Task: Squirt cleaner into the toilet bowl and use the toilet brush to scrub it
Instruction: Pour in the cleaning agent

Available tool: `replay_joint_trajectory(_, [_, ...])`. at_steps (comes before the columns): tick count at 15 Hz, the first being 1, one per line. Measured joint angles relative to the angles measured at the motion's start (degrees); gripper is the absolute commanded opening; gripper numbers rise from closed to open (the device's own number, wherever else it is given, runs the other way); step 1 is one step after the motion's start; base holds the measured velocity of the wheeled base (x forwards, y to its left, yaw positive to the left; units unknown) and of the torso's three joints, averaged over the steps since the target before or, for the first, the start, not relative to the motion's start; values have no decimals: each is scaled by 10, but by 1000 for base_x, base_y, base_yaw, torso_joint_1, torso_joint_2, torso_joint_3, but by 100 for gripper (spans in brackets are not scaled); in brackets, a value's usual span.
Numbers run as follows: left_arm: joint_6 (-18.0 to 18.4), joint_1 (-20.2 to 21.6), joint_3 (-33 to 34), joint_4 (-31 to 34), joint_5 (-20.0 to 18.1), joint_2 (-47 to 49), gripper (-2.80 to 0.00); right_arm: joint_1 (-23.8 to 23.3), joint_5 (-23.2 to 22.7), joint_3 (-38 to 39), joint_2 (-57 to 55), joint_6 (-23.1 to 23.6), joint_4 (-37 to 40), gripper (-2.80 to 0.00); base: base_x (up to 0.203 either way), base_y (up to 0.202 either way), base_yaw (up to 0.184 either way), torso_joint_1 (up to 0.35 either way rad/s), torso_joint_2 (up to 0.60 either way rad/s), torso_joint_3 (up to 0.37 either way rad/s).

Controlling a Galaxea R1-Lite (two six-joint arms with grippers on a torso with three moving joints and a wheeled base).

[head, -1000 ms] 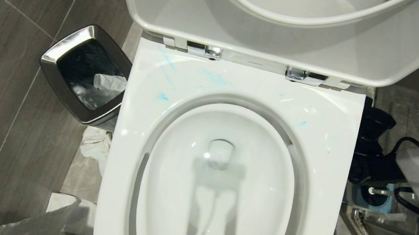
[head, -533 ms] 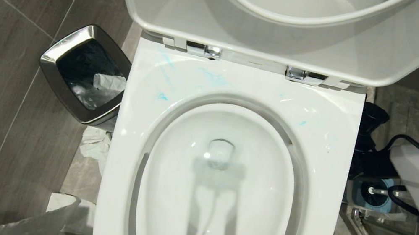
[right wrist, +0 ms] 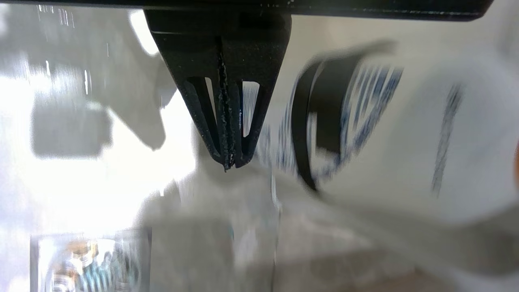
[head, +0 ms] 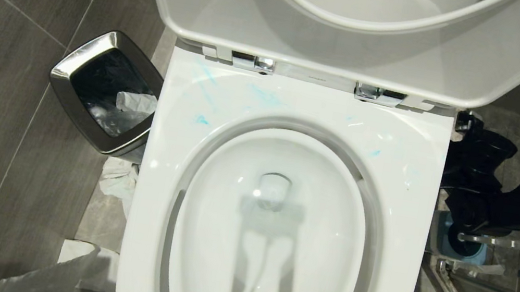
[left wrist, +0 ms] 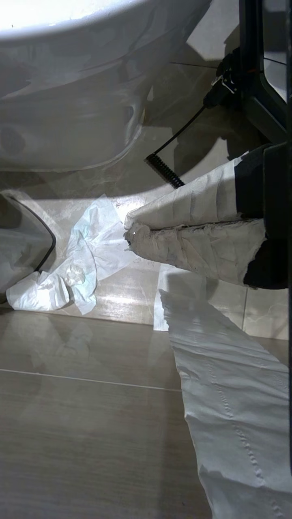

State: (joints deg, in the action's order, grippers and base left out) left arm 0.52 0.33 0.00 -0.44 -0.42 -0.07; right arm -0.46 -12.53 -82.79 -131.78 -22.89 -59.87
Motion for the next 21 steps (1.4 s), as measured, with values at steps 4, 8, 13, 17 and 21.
replay_joint_trajectory(4, [0,0,0,0,0,0,-280,-5,-24,150,68,-1,-1,-280,0,0,0,0,0,0])
replay_joint_trajectory(8, [0,0,0,0,0,0,-280,0,-55,281,135,2,-2,-280,0,0,0,0,0,0])
replay_joint_trajectory(13, [0,0,0,0,0,0,-280,19,-66,374,165,138,-41,-280,0,0,0,0,0,0])
replay_joint_trajectory(17, [0,0,0,0,0,0,-280,59,14,392,142,184,-82,-280,0,0,0,0,0,0])
replay_joint_trajectory(21, [0,0,0,0,0,0,-280,90,46,384,94,178,-140,-280,0,0,0,0,0,0])
